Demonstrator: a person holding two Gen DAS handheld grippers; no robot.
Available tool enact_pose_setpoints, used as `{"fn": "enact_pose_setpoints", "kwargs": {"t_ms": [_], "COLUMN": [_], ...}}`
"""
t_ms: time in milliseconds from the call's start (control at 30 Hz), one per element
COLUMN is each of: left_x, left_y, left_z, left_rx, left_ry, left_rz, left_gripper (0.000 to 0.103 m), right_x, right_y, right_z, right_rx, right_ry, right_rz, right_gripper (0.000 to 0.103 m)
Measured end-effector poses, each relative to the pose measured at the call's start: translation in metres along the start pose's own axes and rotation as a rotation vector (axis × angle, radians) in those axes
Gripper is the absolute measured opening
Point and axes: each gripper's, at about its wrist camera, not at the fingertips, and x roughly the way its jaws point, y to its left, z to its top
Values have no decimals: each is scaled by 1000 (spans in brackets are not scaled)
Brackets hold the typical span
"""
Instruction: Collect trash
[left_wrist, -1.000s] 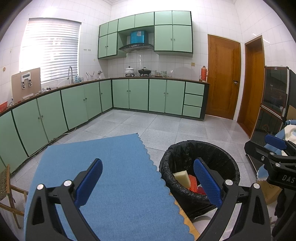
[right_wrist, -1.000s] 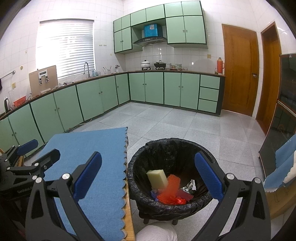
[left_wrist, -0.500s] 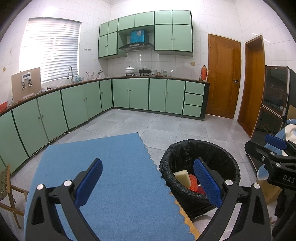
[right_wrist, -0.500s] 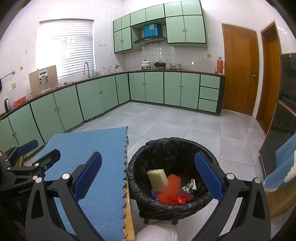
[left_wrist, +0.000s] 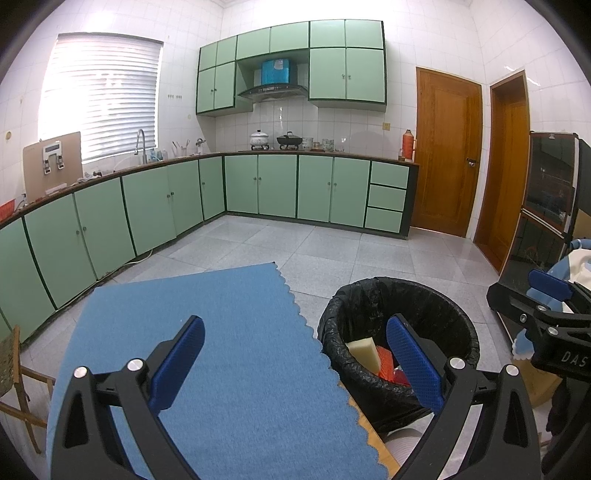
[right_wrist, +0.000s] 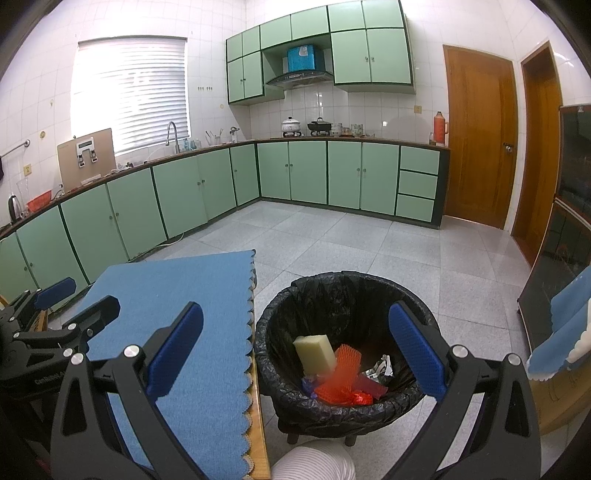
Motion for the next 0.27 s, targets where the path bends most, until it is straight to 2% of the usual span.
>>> {"fn": "enact_pose_setpoints", "kwargs": {"t_ms": [267], "left_x": [0], "left_y": [-2], "left_z": [-1], "left_rx": [1], "left_ry": [3], "left_rz": [3], "left_gripper": [97], "right_x": [1], "right_y": [0], "right_z": [0], "right_rx": [1], "right_ry": [1], "right_rz": [1], "right_gripper": [98]}}
